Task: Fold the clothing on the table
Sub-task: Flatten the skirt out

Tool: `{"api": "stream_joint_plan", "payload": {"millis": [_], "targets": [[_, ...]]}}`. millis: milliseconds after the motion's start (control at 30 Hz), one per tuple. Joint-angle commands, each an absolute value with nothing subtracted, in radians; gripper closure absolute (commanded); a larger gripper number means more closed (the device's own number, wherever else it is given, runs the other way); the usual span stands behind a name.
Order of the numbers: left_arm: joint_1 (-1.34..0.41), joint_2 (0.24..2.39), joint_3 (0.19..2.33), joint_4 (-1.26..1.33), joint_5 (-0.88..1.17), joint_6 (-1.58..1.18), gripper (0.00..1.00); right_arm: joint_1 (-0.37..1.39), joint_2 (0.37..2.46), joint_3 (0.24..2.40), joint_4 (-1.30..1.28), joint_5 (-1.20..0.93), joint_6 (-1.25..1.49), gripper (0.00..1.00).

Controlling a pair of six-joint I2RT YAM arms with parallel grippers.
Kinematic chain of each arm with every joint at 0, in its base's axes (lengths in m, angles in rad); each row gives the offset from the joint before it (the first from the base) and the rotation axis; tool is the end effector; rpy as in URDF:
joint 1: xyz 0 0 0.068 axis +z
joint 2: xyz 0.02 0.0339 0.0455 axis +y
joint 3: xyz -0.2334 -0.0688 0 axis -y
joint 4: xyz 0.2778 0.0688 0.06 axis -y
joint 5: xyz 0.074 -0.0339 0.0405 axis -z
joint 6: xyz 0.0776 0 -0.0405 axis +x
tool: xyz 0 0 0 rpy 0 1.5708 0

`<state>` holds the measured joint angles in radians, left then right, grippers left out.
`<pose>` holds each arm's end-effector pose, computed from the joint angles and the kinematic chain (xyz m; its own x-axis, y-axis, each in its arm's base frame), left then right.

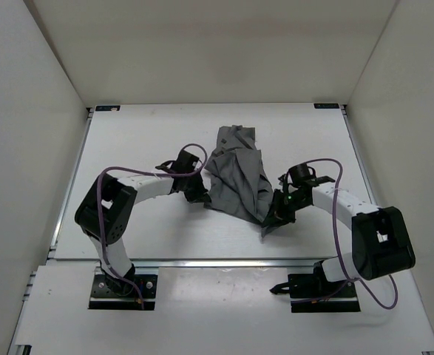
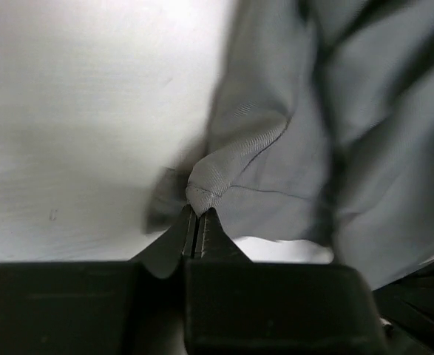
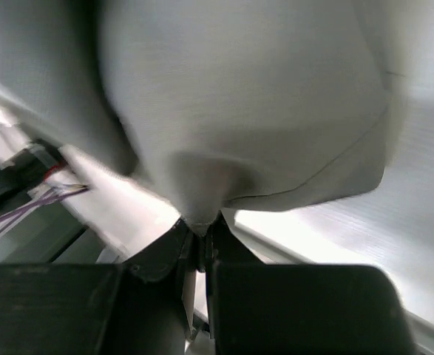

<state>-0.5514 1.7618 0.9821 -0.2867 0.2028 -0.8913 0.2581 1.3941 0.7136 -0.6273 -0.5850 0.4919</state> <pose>0.3125 -0.2106 0.0587 -0.9323 -0.3211 -0.1665 -0.2055 0.8490 -0.4867 0.2489 0.1100 0.0812 -0.9890 0.1462 0.0227 0.1310 0.7946 0.5928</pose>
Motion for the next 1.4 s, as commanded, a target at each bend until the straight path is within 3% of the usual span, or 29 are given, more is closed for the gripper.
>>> {"api": "stream_joint_plan", "payload": {"millis": [0, 167, 233, 300, 533, 667, 867, 967, 1167, 1267, 1367], "targets": [[-0.502, 1.7, 1.167, -0.342, 0.2, -0.858, 1.0, 0.238, 1.431, 0.945, -0.618, -0.719, 0.465, 1.0], [-0.347, 1.664, 1.649, -0.581, 0.133, -0.796, 1.0, 0.132, 1.526, 1.426, -0.588, -0.882, 0.576, 1.0], [-0.313, 1.651, 1.837, -0.643, 0.15, -0.795, 1.0, 0.076, 1.485, 1.457, -0.479, -0.914, 0.698, 1.0], [-0.285, 1.603, 1.893, -0.686, 0.141, -0.795, 1.0, 0.017, 1.395, 1.354, -0.285, -0.929, 0.88, 1.0], [-0.19, 1.332, 1.688, -0.643, 0.218, -0.819, 1.0, -0.14, 1.113, 0.997, -0.105, -1.066, 1.098, 1.0], [-0.176, 1.266, 1.718, -0.712, 0.199, -0.776, 1.0, -0.123, 1.048, 1.038, -0.098, -1.065, 1.153, 1.0], [-0.166, 1.322, 1.626, -0.663, 0.281, -0.775, 1.0, -0.051, 1.168, 1.023, 0.113, -1.089, 1.31, 1.0], [-0.137, 1.423, 1.673, -0.63, 0.33, -0.787, 1.0, -0.006, 1.311, 1.156, 0.083, -1.077, 1.253, 1.0], [-0.112, 1.658, 2.129, -0.775, 0.342, -0.776, 1.0, 0.055, 1.538, 1.57, -0.085, -1.078, 1.169, 1.0], [-0.104, 1.625, 2.059, -0.746, 0.371, -0.776, 1.0, 0.045, 1.54, 1.557, -0.062, -1.086, 1.189, 1.0], [-0.144, 1.523, 1.762, -0.7, 0.354, -0.749, 1.0, 0.019, 1.487, 1.389, -0.006, -1.088, 1.206, 1.0]]}}
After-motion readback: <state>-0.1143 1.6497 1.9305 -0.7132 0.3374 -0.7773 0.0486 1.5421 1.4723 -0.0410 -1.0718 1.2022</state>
